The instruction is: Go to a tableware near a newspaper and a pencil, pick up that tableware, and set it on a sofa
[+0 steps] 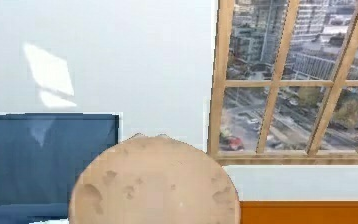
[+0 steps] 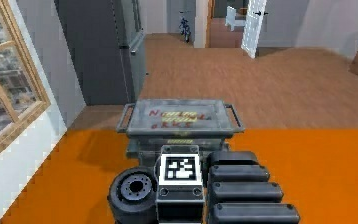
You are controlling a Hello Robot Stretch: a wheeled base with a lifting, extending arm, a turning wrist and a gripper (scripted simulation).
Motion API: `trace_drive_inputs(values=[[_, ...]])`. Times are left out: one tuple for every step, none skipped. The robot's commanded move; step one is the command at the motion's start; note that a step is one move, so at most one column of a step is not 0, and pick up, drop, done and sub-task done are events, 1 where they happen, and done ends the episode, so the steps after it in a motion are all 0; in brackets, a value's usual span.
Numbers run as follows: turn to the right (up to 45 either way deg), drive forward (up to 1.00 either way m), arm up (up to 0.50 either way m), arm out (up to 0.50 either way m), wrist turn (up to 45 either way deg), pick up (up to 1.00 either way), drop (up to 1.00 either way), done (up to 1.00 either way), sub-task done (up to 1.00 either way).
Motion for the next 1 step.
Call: trace_drive_inputs(values=[[-45.0,0.00,0.00,0.00,0.0,0.00,0.00,0.00,0.00]])
